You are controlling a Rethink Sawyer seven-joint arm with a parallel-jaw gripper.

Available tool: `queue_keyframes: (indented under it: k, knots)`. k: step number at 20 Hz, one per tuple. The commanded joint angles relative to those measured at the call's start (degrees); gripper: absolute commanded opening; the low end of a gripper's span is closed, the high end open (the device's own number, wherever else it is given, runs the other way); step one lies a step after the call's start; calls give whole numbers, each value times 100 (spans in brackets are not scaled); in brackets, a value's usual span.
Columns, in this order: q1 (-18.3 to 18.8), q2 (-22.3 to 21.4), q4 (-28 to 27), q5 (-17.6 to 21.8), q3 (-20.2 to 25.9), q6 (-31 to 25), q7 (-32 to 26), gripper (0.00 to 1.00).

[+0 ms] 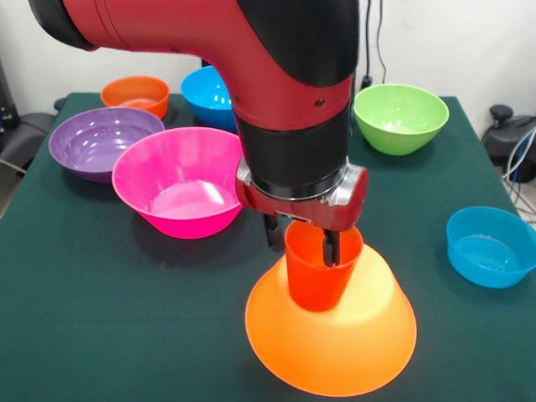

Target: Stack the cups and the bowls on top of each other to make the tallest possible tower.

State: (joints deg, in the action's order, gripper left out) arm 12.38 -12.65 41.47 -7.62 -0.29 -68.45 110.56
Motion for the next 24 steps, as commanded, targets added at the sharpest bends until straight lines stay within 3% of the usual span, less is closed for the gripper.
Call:
queue_keyframes:
  k: [1,7,17,20,24]
  knots:
    - [-151,-258,417,-324,399,-810,851,100]
    - [-203,-208,252,-390,241,-1210,942,100]
    - [-334,-513,286,-232,-123,-1743,981,100]
    - [-268,-898,673,-193,-247,-1799,635,100]
    - [-16,-1569,1630,-81,-337,-1384,-278,100]
